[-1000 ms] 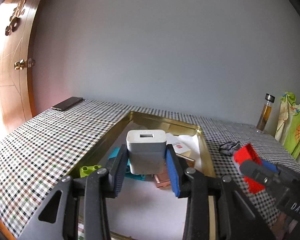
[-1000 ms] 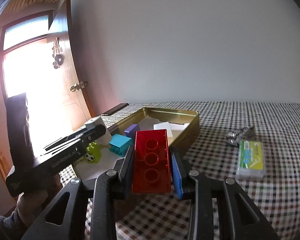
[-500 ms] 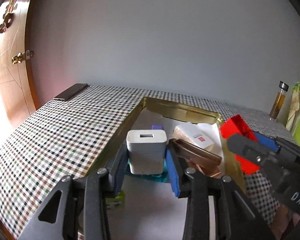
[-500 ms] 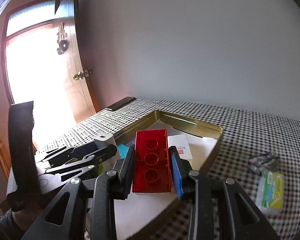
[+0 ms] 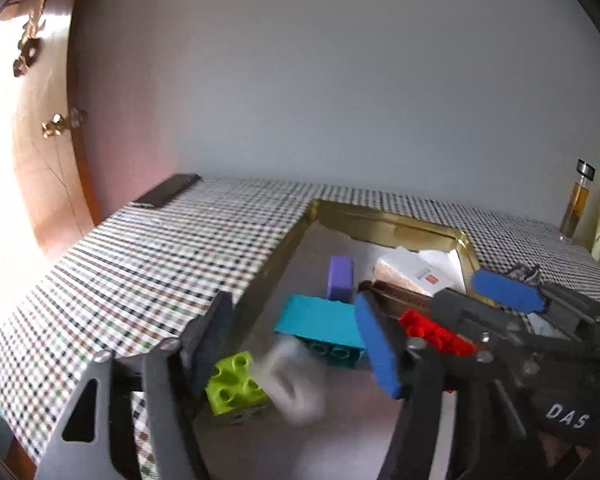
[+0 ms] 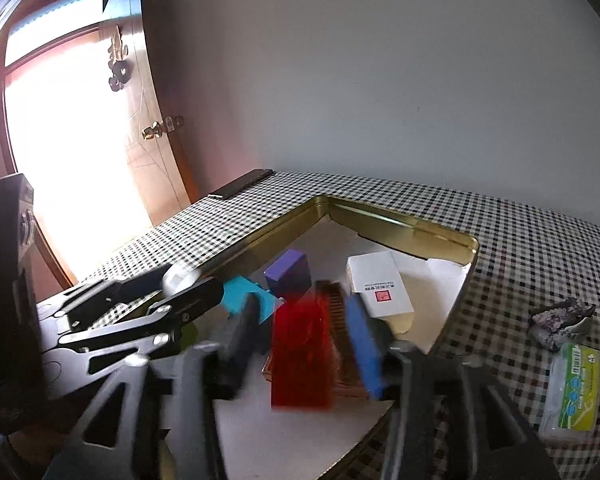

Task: Organize rigid objects
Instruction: 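Lower the charger and red brick into the tray and open both tools, then move both tools back, right tool grasping the green floss box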

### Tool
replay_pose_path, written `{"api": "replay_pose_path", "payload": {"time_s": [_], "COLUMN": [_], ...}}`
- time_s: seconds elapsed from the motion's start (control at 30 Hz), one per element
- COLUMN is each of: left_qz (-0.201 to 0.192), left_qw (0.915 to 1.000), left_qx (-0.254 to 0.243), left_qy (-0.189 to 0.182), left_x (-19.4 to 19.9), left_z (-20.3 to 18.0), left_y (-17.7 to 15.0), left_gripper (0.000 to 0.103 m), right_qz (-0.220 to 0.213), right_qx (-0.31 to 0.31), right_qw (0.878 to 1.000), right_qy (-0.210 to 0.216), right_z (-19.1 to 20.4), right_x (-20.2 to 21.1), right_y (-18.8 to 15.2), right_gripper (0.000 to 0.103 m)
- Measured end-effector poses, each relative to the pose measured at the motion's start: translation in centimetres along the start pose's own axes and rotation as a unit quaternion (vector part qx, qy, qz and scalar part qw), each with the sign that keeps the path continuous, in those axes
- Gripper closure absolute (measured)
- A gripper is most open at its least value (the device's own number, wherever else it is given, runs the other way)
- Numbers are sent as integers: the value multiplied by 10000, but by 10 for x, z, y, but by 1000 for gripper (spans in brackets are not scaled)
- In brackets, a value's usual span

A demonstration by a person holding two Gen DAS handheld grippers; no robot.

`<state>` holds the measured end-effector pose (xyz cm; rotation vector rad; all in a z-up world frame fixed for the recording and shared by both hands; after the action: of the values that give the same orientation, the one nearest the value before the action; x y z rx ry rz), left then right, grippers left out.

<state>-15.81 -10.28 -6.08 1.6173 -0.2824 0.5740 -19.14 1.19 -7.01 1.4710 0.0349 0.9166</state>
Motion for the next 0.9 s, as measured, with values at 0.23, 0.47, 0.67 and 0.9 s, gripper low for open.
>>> {"api": "replay_pose_path", "payload": {"time_s": [0.23, 0.47, 0.67, 0.9], "left_qz": [-186, -175, -200, -123], "left_qw": [9997, 9995, 9979, 9970], "left_qx": [166, 56, -347, -447], "left_qy": [78, -268, -515, -625], "left_x": [12, 18, 20, 15], "left_z": [-3, -48, -100, -123], "left_y": [4, 0, 5, 13], "left_gripper": [4, 1, 1, 1], "right_qz": [-247, -222, 248, 1303], "right_qx": [-122, -404, -726, -1192], "right_qw": [9995, 9960, 9847, 9630], "right_qy": [-160, -769, -1564, -2038], "right_z": [-17, -63, -119, -177], "right_x": [25, 51, 57, 40], "right_y": [-1, -13, -22, -33], "right_gripper": [35, 34, 34, 34]}}
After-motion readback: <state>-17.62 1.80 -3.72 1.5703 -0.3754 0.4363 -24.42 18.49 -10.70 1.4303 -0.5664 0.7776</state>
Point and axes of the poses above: each gripper's, at about its wrist camera, not at the fingertips, and x roughly against the way its jaws point, z to its left, y to its top, the point moved 6 cm from there along -x, roughly the way its jaws point
